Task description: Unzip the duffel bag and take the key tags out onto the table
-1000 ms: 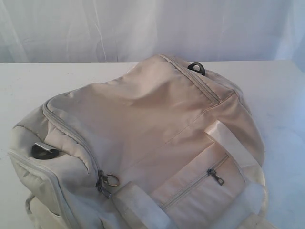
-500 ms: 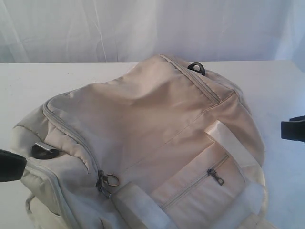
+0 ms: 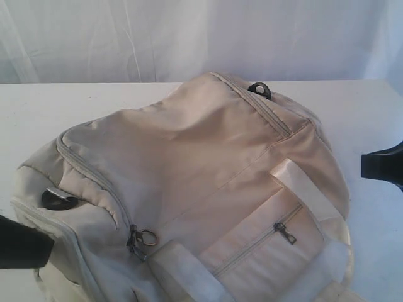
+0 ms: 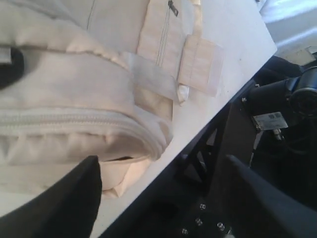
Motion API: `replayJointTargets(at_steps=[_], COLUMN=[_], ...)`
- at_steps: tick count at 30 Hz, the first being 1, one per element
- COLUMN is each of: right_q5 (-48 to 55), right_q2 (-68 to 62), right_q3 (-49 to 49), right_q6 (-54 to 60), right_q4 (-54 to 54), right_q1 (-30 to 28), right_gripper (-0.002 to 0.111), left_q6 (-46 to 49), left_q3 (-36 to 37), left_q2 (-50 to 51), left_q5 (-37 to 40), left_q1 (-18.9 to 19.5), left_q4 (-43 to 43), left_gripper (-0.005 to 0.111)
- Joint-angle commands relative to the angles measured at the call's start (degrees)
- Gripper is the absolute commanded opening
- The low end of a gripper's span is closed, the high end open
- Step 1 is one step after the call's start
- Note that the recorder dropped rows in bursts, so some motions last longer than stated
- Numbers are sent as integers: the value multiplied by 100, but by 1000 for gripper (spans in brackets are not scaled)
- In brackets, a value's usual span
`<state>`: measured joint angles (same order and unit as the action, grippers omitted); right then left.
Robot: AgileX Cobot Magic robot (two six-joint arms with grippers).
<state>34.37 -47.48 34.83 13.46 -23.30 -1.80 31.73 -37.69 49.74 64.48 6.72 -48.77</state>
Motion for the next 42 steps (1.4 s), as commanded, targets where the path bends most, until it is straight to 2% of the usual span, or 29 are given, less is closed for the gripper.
replayJointTargets(at_steps=[1, 9, 14, 18, 20, 21, 26, 33, 35, 37, 39, 41, 42], right_q5=[-68, -83, -134, -144, -144, -144, -157, -157, -157, -157, -157, -184, -184], right_q2=[-1, -1, -12, -12, -12, -12, -12, -12, -12, -12, -12, -12, -12], right_q3=[61, 61, 61, 61, 61, 61, 40, 40, 40, 41, 41, 41, 41], right_q6=[82, 82, 93, 142, 158, 170, 191, 191, 191, 191, 191, 191, 191], right_q4=[-40, -40, -40, -40, -40, -40, -27, -27, -27, -37, -112, -140, -145], right_q1=[17, 17, 17, 17, 17, 17, 17, 17, 17, 17, 17, 17, 17], right_gripper=[0, 0, 0, 0, 0, 0, 0, 0, 0, 0, 0, 0, 0], left_q6=[4, 320, 517, 611, 801, 815, 660, 249, -207, -492, -437, -322, -322], left_q3=[451, 753, 753, 753, 753, 753, 695, 150, -14, -200, -419, -657, -792], left_q2=[198, 507, 508, 508, 508, 508, 508, 497, 497, 497, 497, 497, 497], left_q5=[-153, -987, -1468, -1713, -1752, -1784, -1828, -1435, -1154, -907, -623, -269, 94], left_q1=[-15, -15, -15, -15, -15, -15, -4, -4, -4, -4, -4, -4, -4], left_q4=[-20, -671, -682, -643, -499, -361, -157, 297, 203, -260, -602, -601, -602], left_gripper=[70, 67, 46, 19, 1, 0, 0, 0, 0, 1, 9, 25, 46])
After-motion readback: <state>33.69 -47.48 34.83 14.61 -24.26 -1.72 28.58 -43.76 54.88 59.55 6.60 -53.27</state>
